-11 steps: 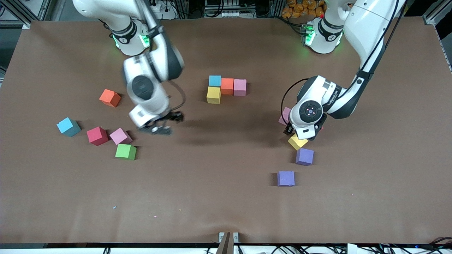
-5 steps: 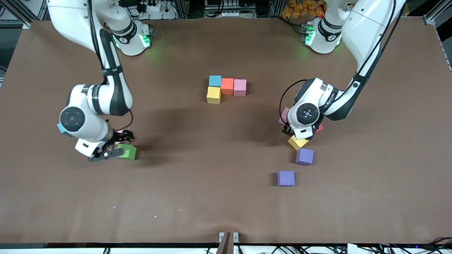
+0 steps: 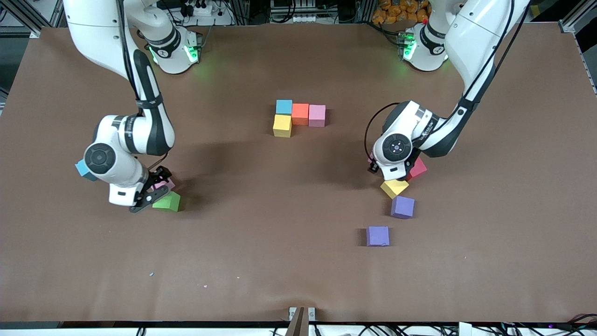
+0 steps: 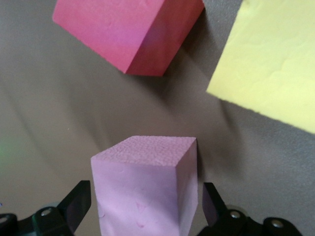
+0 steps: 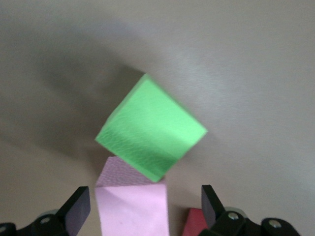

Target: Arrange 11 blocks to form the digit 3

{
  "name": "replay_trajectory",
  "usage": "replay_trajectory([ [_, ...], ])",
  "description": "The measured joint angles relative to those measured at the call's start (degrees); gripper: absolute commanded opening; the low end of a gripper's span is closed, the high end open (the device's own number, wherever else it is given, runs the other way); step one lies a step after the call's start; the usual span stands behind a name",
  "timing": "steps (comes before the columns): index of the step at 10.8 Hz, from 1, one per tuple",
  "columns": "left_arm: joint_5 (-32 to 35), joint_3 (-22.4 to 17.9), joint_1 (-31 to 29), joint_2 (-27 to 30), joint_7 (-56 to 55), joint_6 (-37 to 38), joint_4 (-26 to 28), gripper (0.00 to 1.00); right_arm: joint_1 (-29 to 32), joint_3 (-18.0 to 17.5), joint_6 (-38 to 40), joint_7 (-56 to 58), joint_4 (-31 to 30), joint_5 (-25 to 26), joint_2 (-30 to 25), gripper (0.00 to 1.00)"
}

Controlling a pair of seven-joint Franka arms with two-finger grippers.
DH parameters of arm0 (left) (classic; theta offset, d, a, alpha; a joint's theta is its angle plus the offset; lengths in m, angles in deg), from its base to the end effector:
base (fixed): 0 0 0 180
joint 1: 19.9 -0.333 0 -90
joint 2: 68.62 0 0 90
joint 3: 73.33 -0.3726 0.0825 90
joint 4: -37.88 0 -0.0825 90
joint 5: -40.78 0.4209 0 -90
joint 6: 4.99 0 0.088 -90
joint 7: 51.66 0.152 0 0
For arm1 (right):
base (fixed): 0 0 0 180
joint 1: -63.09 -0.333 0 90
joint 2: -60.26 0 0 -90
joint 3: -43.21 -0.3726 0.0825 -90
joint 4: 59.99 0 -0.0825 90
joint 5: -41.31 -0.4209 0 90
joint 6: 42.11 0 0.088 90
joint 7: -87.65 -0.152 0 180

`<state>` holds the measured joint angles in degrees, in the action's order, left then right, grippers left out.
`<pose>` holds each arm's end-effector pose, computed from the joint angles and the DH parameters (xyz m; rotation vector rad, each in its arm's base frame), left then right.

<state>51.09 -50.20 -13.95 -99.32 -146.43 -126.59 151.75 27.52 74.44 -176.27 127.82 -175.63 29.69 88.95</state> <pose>0.5318 -0.2821 0.1646 -2.4750 -1.4160 0.3297 0.6314 0.0602 0.2033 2.8837 1.0042 -0.1871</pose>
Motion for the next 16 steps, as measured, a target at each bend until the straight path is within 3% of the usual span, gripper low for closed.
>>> replay_trajectory([
  [5,0.0,-0.1,-0.3,0.0,-0.1,0.0,-0.7,0.10,0.4,-1.4,-1.4,3.8,-2.3,0.0,0.0,1.00],
  [6,0.0,-0.1,-0.3,0.0,-0.6,-0.1,-0.9,0.00,1.2,-1.3,-1.6,5.3,-2.5,0.0,0.0,0.82],
  [7,0.0,-0.2,-0.3,0.0,-1.5,-0.2,-1.3,0.00,2.1,-1.3,-1.7,6.5,-2.6,0.0,0.0,0.37],
  [8,0.0,-0.2,-0.3,0.0,-2.3,-0.3,-1.9,0.00,2.4,-1.4,-1.7,6.8,-2.7,0.0,0.0,0.12],
  [9,0.0,-0.2,-0.3,0.1,-2.7,-0.3,-3.0,0.00,2.4,-1.6,-1.7,6.8,-2.7,-0.7,0.0,0.06],
  [12,0.0,-0.2,-0.5,0.6,-3.5,2.0,-7.8,0.00,2.2,-2.9,-1.0,6.3,-2.3,-1.7,-0.3,0.06],
  [16,-1.7,0.5,-0.1,0.6,-10.3,5.3,-12.2,0.00,-1.0,-5.1,5.8,-1.9,1.5,-2.9,-0.9,0.06],
])
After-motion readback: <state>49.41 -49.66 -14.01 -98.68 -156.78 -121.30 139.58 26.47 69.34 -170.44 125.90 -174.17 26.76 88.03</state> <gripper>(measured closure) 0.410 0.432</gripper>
